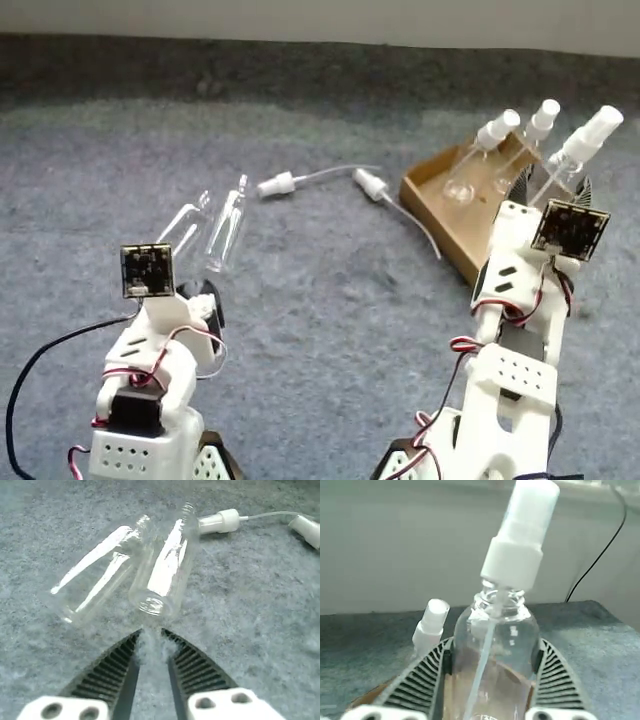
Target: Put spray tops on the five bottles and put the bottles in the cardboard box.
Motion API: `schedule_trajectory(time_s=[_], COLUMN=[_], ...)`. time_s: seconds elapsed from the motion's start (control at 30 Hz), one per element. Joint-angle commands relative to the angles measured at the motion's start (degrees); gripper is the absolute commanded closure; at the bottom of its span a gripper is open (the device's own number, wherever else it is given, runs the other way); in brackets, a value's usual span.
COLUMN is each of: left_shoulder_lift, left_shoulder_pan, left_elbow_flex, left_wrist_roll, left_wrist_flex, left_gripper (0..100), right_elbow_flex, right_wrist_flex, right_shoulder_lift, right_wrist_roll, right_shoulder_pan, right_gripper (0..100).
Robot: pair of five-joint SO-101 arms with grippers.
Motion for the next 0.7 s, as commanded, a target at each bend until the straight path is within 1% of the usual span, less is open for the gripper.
schedule_trajectory(time_s=[0.0, 0.1, 0.2, 0.33, 0.5, 0.57, 0.67], left_shoulder_lift=[-0.66, -0.66, -0.66, -0.66, -0.66, -0.66, -0.66], left_shoulder_pan=[9.71, 13.93, 18.07, 22.37, 25.54, 27.30, 30.29], left_elbow_flex=[2.15, 3.65, 3.56, 3.56, 4.18, 4.18, 4.18], left_wrist_roll=[-0.53, -0.53, -0.53, -0.53, -0.53, -0.53, -0.53], left_wrist_flex=[-1.32, -1.32, -1.93, -8.79, -16.00, -18.81, -22.24], left_gripper=[99, 99, 99, 99, 99, 99, 99], right_elbow_flex=[-9.19, -13.58, -16.31, -18.15, -19.38, -20.26, -20.88], right_wrist_flex=[9.98, 16.75, 20.70, 21.41, 21.41, 21.49, 21.49], right_shoulder_lift=[-0.57, -0.57, -0.57, -0.57, -0.57, -0.57, -0.75], right_wrist_roll=[-3.25, -6.68, -8.18, -8.00, -7.82, -5.89, -0.26], right_shoulder_pan=[-3.65, -6.64, -10.51, -15.69, -19.21, -20.88, -24.92], right_gripper=[87.2, 87.2, 87.2, 87.2, 87.2, 87.2, 87.2])
